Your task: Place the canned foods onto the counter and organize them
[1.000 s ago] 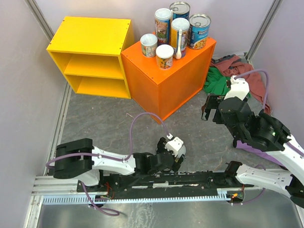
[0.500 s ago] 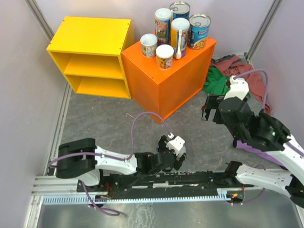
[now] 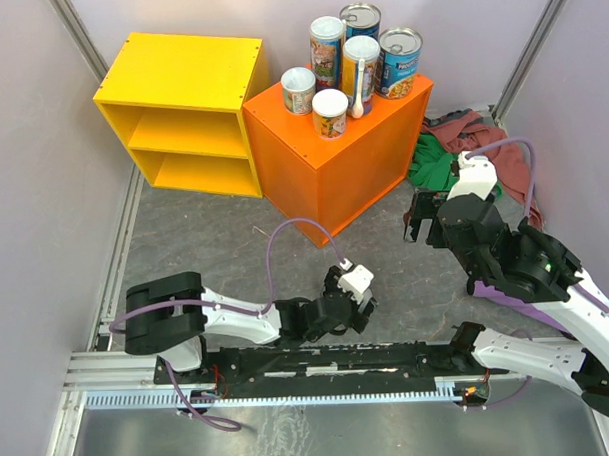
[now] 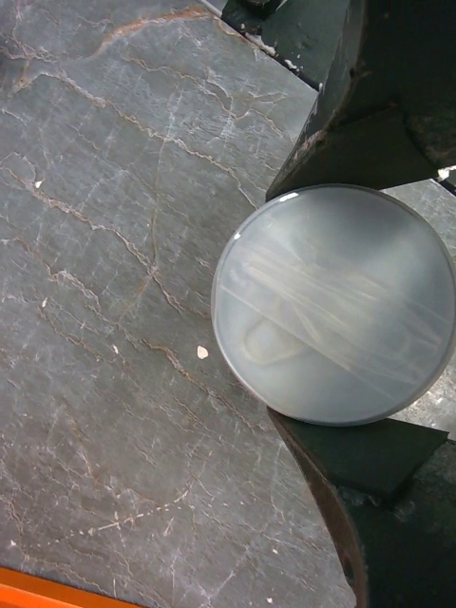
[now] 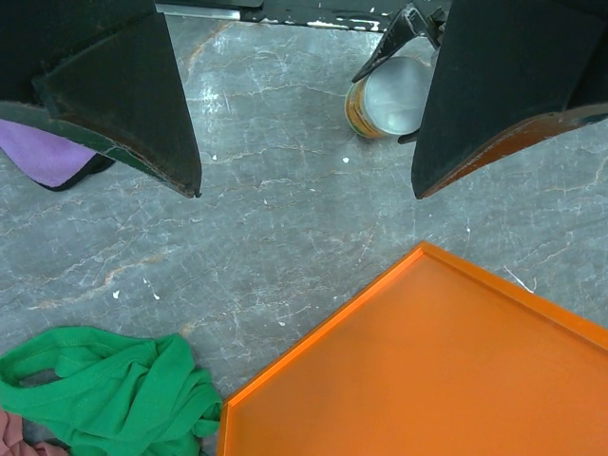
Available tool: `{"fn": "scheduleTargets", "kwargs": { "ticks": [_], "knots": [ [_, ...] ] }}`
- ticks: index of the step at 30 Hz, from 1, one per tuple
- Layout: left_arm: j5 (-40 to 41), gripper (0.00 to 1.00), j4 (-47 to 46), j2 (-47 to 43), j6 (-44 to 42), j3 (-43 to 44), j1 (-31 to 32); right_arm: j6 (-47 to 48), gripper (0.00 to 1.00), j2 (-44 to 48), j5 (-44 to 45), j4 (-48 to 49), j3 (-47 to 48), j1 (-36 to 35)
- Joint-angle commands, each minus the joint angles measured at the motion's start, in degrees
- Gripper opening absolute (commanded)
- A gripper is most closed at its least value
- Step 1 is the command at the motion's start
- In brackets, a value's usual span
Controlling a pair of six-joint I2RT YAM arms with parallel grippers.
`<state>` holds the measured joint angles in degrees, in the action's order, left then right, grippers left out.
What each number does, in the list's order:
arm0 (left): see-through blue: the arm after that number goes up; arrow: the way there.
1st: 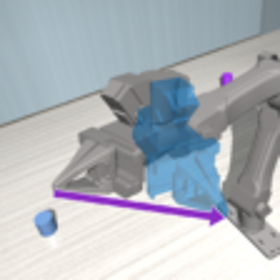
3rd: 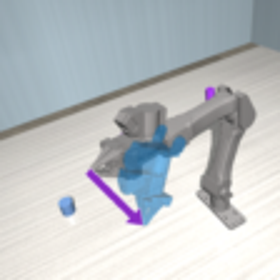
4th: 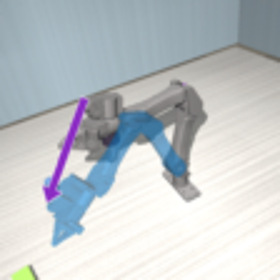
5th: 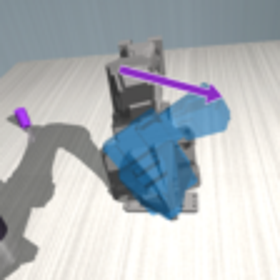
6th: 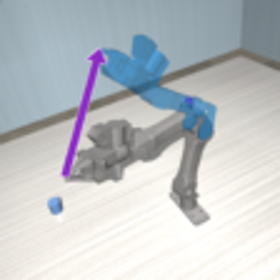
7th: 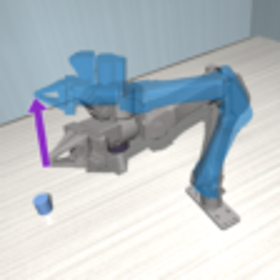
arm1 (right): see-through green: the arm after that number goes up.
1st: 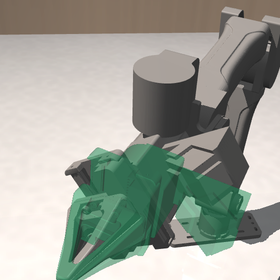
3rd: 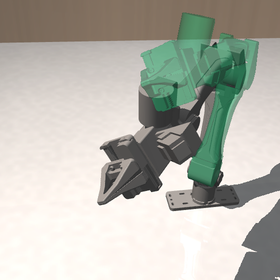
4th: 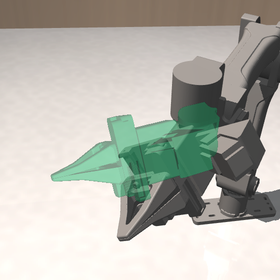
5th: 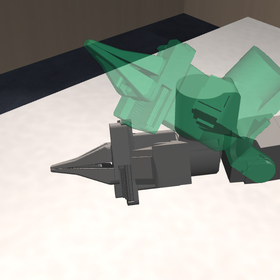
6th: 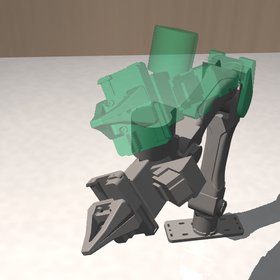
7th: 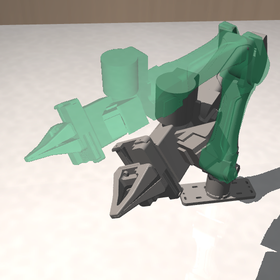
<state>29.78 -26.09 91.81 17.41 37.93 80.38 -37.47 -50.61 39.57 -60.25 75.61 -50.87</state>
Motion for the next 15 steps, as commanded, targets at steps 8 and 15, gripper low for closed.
{"fn": "scheduleTargets", "kwargs": {
  "ticks": [8, 15],
  "knots": [
    [-2.4, 0.18, -1.6, -1.4, -2.8, 1.7, -1.2, 2.3, 0.99, 0.0, 1.1, 2.8, 1.0, 0.2],
    [-1.2, 0.03, 2.1, -7.6, -2.4, 0.1, -1.2, 2.2, 0.99, -1.4, 1.5, 4.1, 1.0, 0.2]
  ]
}}
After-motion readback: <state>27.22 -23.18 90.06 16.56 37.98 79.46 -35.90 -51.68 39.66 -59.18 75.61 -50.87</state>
